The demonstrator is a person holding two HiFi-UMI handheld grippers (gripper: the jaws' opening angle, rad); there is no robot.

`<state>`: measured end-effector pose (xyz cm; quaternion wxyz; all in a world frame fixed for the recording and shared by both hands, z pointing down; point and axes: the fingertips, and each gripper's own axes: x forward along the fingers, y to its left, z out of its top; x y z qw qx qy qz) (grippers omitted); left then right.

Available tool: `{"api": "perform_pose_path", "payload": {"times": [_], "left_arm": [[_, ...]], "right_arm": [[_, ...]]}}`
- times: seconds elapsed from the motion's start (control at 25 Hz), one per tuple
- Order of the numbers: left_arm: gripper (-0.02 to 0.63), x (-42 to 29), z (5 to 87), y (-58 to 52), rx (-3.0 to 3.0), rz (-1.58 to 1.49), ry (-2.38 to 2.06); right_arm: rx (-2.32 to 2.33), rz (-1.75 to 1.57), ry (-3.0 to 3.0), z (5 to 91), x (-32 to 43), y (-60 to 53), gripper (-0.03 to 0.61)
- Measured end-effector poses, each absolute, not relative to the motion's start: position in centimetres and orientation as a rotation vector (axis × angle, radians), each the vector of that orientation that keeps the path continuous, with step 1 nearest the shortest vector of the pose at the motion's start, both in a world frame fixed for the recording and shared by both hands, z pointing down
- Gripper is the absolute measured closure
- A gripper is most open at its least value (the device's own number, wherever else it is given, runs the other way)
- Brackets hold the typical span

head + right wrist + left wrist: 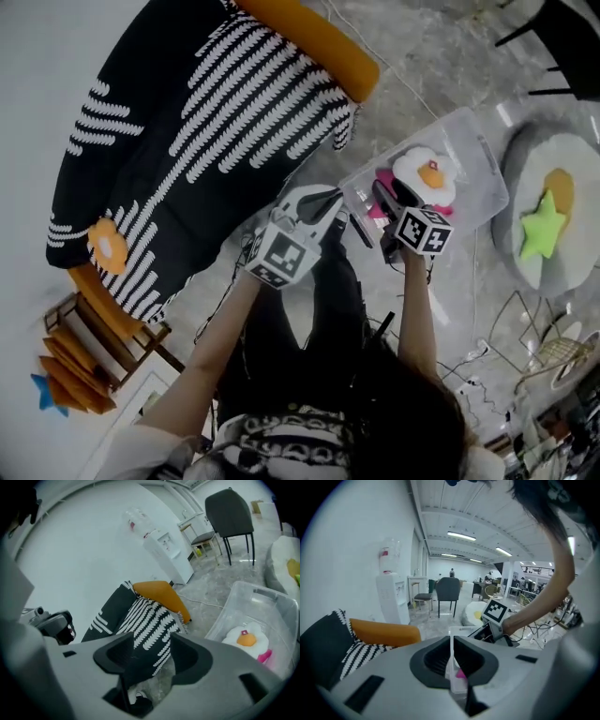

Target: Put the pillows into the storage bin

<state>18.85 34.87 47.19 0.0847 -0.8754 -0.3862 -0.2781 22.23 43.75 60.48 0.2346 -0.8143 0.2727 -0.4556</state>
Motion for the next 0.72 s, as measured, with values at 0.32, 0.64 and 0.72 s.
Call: {"api": "perform_pose_path", "payload": {"times": [0.32, 0.64, 0.72], "left_arm": [[0.597, 14.0, 47.1, 23.4, -2.798, -0.870, -0.809], [0.597, 5.4, 46.9, 10.0, -2.944, -0.886, -0.443], [0.597, 2.3, 46.6, 6.6, -2.991, -0.870, -0.362]], "right_arm": [[-2.199, -1.338, 1.083, 58.7, 19.1, 32.1, 0.341], [-2.165, -1.393, 1.389, 56.7, 13.0, 18.6, 0.341], [-2.158, -1.406, 1.451, 56.3, 10.3, 15.1, 0.341]]}}
